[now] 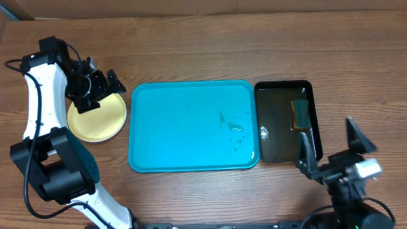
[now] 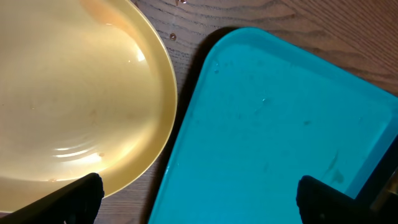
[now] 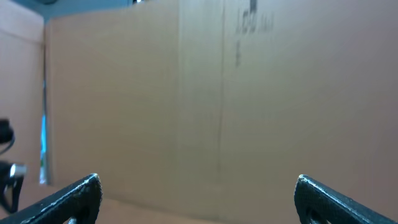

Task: Clean dirty plates on tray and stack at the side

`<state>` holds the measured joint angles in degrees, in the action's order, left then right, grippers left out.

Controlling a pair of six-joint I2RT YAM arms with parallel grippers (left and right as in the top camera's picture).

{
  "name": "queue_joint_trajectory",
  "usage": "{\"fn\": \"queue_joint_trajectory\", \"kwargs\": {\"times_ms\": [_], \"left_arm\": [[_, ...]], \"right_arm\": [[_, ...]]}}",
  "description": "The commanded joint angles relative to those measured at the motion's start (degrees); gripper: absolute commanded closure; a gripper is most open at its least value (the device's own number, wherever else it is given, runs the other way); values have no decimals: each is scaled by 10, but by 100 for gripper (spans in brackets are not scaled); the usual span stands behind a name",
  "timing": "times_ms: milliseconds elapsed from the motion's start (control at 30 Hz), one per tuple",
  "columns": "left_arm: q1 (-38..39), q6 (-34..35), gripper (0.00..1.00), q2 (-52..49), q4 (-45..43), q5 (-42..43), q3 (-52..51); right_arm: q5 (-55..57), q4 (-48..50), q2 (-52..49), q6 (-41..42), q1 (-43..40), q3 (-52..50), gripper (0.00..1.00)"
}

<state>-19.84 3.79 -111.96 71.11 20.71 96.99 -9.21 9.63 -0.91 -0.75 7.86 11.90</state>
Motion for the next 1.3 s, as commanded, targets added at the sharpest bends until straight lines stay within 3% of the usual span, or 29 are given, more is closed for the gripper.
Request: {"fn": "queue_joint_trajectory", "kwargs": {"times_ms": [0,200,533,1267], "left_arm": [[5,-17,0,14,2,-4,-5],[5,-17,0,14,1,-4,-5],[5,-17,0,14,2,-4,-5],[5,-17,0,14,1,-4,-5]], "right_arm": [[-23,30,7,-5,-3,-52,0],[-17,34,7,-5,-3,-114,0],[32,-145,7,6,-4,-115,0],[31,-139,7,7,-5,-114,0]]}}
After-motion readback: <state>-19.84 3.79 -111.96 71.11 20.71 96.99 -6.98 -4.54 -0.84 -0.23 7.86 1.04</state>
